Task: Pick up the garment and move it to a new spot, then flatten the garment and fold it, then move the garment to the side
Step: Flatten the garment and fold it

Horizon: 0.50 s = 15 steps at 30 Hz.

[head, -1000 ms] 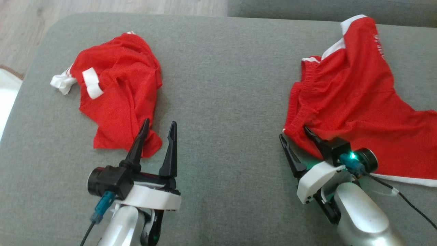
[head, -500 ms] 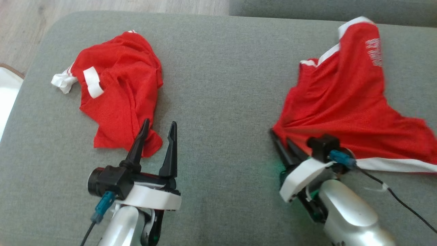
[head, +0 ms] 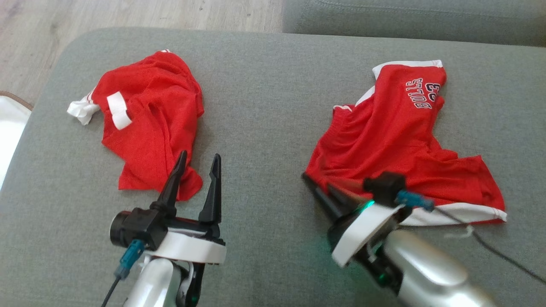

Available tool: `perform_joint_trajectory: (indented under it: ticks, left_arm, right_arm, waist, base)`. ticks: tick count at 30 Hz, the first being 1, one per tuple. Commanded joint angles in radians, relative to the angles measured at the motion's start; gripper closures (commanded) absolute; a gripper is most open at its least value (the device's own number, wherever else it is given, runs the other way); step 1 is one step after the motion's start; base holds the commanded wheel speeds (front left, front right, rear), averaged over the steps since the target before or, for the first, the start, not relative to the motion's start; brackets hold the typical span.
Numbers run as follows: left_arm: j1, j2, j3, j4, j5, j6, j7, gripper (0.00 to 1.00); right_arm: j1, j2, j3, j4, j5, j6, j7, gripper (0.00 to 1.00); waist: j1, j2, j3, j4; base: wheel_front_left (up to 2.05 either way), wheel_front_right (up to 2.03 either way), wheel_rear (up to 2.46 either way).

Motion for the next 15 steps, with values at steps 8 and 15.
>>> perform_joint_trajectory:
  ticks: [8,15]
  left_arm:
    - [-0.025,0.003,0.023,-0.039,0.005,0.003,-0.006,0.00]
    - [-0.038,0.003,0.021,-0.038,0.004,0.000,-0.006,0.00]
  right_arm:
    - [-0.086,-0.024,-0.060,0.144,-0.001,-0.001,0.004,1.00]
    - [-0.128,-0.005,-0.066,0.267,-0.063,-0.001,-0.010,0.32]
  waist:
    - [0.0001,-0.0001,0.027,0.001]
    - [0.0001,-0.0001,0.046,0.001]
  base:
    - [0.00,0.00,0.00]
    - [0.00,0.00,0.00]
